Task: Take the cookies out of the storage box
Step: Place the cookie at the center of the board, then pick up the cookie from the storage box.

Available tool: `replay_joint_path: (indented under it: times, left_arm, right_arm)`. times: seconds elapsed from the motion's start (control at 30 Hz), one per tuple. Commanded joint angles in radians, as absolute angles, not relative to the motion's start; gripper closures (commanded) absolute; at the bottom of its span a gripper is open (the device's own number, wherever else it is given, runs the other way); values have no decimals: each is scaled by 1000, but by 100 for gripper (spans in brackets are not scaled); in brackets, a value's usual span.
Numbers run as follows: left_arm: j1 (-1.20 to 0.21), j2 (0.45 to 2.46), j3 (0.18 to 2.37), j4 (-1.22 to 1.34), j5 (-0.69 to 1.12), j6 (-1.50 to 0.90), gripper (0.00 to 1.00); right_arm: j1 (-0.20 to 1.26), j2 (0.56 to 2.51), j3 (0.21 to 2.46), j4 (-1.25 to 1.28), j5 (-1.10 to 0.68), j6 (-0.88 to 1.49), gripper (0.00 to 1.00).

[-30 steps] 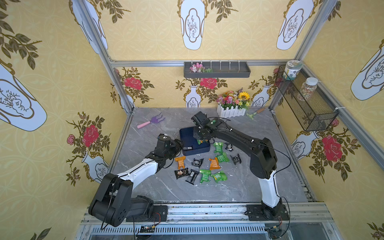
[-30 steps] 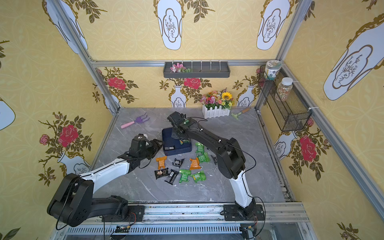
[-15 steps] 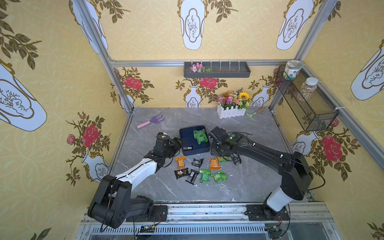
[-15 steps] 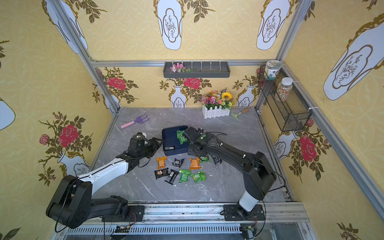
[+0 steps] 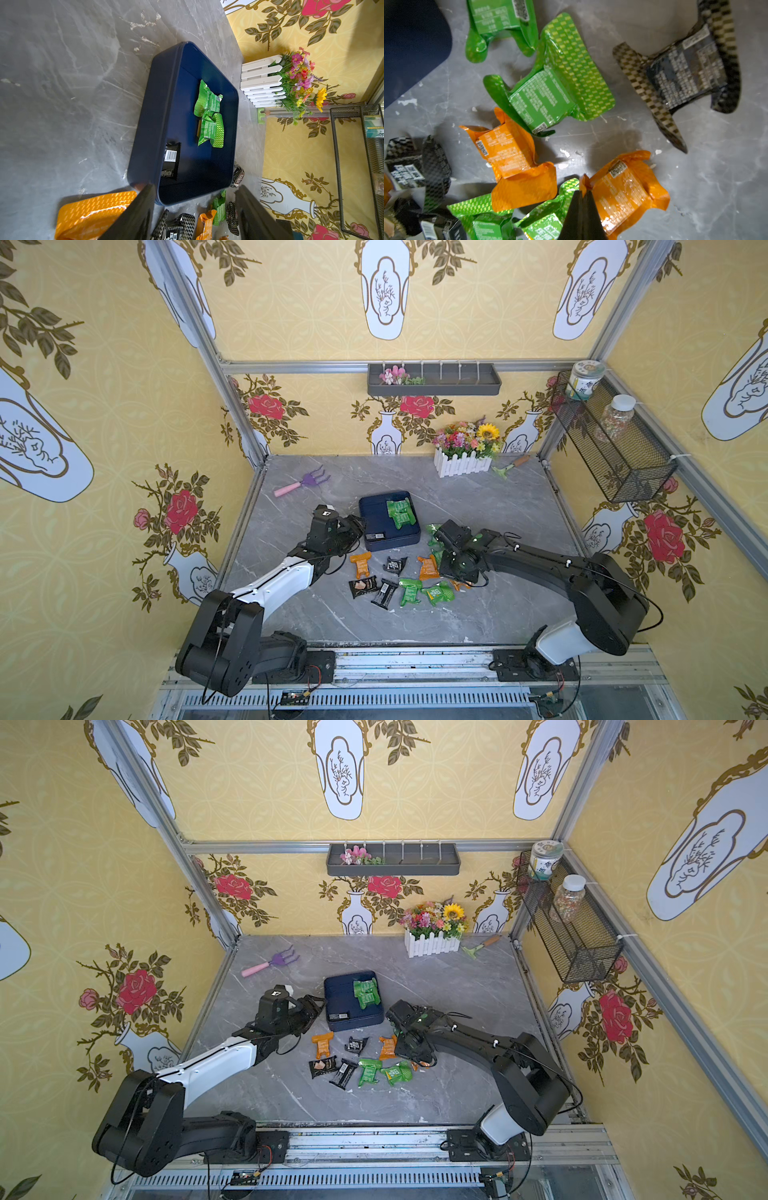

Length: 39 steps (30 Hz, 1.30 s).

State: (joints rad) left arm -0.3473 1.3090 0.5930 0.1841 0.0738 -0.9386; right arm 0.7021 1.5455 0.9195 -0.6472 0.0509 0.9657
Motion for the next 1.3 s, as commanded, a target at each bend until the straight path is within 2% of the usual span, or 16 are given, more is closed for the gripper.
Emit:
replay_joint_path:
  times: [0.0, 0.13, 0.27, 0.4, 0.47, 0.57, 0.73, 0.93, 1.13, 1.27]
  left_arm:
    - [-346, 1310, 603, 164, 76, -907, 34]
    - [-345, 1307, 605, 158, 74, -897, 34]
    - [-344, 1308, 607, 155, 71, -882, 33]
    - [-338, 1345, 613, 156, 79, -880, 33]
    - [-337, 1368, 620, 165, 100, -883, 34]
    - [-337, 1387, 620, 169, 108, -885, 37]
    - [-337, 1392, 607, 170, 94, -879, 40]
    - [-339, 1393, 604, 167, 92, -873, 41]
    - [-339, 1399, 598, 175, 88, -870, 40]
    - [-338, 1394, 601, 172, 85, -867, 39]
  right_arm:
    - [699, 1561, 923, -617, 64, 932, 83]
    - [705, 1533, 941, -632, 77, 910, 58]
    - [719, 1492, 1001, -642, 81, 835, 49]
    - [722, 1555, 1113, -596, 45, 723, 46]
    - [722, 1635, 1212, -592, 31, 676, 46]
    - [720, 1743, 1346, -573, 23, 634, 41]
    - [718, 1973, 1614, -626, 38, 580, 40]
    - [719, 2231, 1985, -871, 176, 732, 37]
    - [723, 2313, 2089, -864, 208, 920, 35]
    - [723, 2395, 2187, -905, 235, 932, 35]
